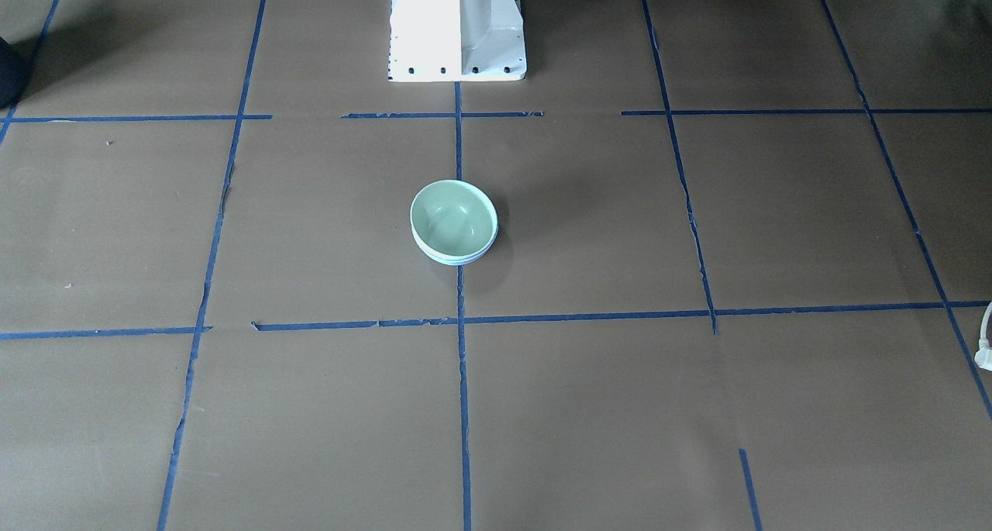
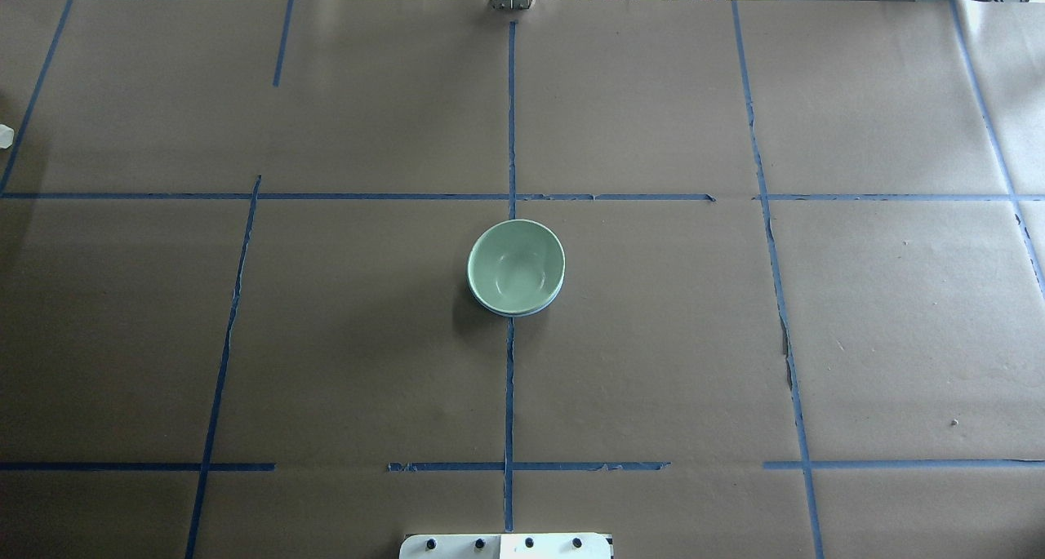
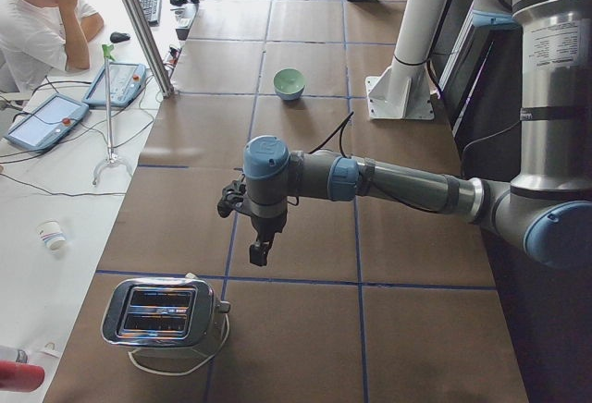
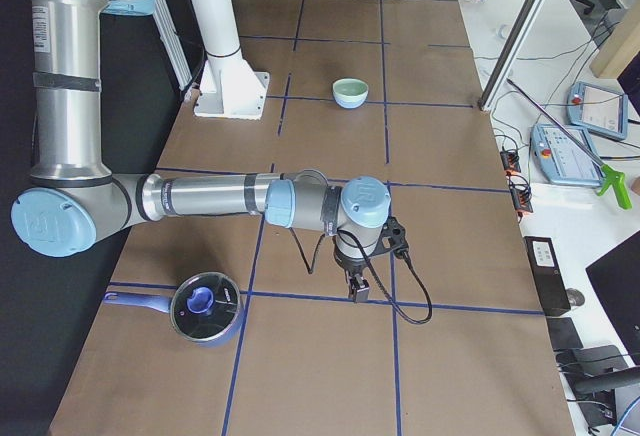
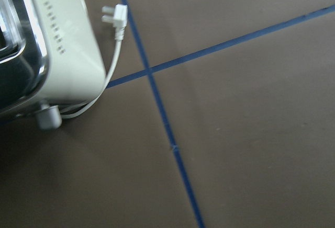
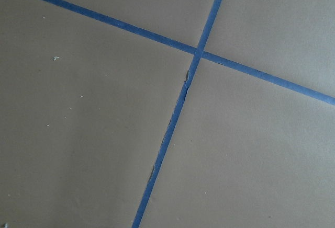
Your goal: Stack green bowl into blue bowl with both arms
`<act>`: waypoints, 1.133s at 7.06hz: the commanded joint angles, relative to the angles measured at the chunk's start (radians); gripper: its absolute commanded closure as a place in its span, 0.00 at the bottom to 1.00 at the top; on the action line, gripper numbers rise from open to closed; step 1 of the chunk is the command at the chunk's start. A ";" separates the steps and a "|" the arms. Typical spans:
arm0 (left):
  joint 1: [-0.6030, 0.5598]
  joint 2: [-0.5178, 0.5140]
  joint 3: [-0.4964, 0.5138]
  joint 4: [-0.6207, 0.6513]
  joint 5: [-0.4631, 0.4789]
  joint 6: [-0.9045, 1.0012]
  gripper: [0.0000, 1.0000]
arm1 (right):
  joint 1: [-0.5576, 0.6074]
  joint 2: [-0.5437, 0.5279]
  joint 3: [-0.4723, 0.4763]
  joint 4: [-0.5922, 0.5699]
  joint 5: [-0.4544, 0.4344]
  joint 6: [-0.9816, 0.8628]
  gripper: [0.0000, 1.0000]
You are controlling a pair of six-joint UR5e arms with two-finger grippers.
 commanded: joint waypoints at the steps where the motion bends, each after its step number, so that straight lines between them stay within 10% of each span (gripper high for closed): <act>1: -0.022 0.014 0.026 -0.006 -0.121 -0.152 0.00 | -0.018 0.001 0.000 0.001 0.016 0.062 0.00; 8: 0.008 0.195 -0.160 0.021 -0.111 -0.227 0.00 | -0.032 -0.016 -0.011 0.000 0.018 0.071 0.00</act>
